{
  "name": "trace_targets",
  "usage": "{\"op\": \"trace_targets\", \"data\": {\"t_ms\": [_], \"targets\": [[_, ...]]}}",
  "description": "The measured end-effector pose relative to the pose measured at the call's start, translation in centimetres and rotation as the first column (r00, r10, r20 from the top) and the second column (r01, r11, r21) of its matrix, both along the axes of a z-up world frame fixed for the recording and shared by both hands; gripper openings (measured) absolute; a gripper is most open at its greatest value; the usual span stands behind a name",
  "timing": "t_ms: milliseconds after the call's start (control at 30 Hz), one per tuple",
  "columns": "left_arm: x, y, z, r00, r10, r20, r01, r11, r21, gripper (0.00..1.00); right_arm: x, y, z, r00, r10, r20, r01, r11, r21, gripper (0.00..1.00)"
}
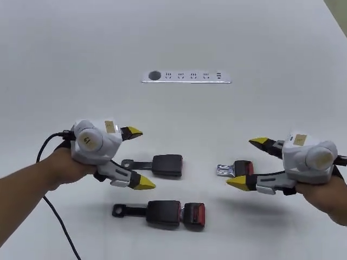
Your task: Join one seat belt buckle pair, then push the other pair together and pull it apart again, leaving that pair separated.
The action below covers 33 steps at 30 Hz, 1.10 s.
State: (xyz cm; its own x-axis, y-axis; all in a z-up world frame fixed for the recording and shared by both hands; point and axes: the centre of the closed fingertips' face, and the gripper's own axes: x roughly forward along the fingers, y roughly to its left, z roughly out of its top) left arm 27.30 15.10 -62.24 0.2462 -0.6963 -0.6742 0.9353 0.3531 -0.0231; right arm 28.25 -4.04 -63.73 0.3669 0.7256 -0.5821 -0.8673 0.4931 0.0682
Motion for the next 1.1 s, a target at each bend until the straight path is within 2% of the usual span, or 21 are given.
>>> {"op": "trace_targets", "data": {"t_ms": [133, 267, 333, 400, 567, 700, 733, 767, 833, 933, 1100], "targets": [[0.0, -0.7, -0.9, 0.999, -0.03, -0.021, 0.03, 1.0, 0.001, 0.82, -0.1, -0.3, -0.7, 0.999, 0.047, -0.027, -0.047, 0.999, -0.019, 0.73], [0.1, -1.2, -2.3, 0.997, -0.073, -0.04, 0.073, 0.997, 0.012, 0.79, 0.3, -0.6, -2.2, 0.994, 0.095, -0.06, -0.097, 0.995, -0.03, 0.72], [0.2, -1.6, -2.8, 0.995, -0.089, -0.046, 0.089, 0.996, 0.015, 0.77, -0.2, -0.4, -2.5, 0.988, 0.13, -0.081, -0.133, 0.991, -0.032, 0.72], [0.2, -1.8, -3.1, 0.994, -0.098, -0.053, 0.099, 0.995, 0.013, 0.75, -0.9, -0.3, -2.7, 0.983, 0.161, -0.091, -0.166, 0.984, -0.061, 0.7], [0.4, -2.3, -4.3, 0.989, -0.132, -0.067, 0.133, 0.991, 0.013, 0.7, -2.1, 0.1, -3.4, 0.969, 0.202, -0.139, -0.211, 0.976, -0.055, 0.67], [0.3, -2.4, -5.0, 0.983, -0.165, -0.077, 0.167, 0.986, 0.016, 0.65, -2.7, -0.2, -4.0, 0.962, 0.229, -0.151, -0.243, 0.967, -0.079, 0.61], [0.2, -2.4, -5.2, 0.981, -0.176, -0.079, 0.178, 0.984, 0.016, 0.64, -2.2, -0.2, -3.9, 0.963, 0.248, -0.11, -0.257, 0.963, -0.077, 0.6], [0.0, -2.4, -5.3, 0.979, -0.186, -0.084, 0.188, 0.982, 0.017, 0.63, -2.2, -0.6, -4.0, 0.964, 0.227, -0.141, -0.239, 0.968, -0.077, 0.58], [-0.4, -2.4, -5.7, 0.974, -0.204, -0.098, 0.208, 0.978, 0.027, 0.58, -2.1, -0.8, -4.0, 0.966, 0.216, -0.145, -0.228, 0.971, -0.072, 0.54], [-0.8, -2.3, -6.2, 0.966, -0.237, -0.098, 0.242, 0.969, 0.04, 0.54, -2.0, -1.3, -4.3, 0.963, 0.238, -0.126, -0.25, 0.963, -0.099, 0.48], [-0.3, -2.1, -6.2, 0.966, -0.248, -0.07, 0.251, 0.967, 0.045, 0.45, -2.1, -1.4, -4.3, 0.962, 0.241, -0.129, -0.255, 0.961, -0.105, 0.39]]}}
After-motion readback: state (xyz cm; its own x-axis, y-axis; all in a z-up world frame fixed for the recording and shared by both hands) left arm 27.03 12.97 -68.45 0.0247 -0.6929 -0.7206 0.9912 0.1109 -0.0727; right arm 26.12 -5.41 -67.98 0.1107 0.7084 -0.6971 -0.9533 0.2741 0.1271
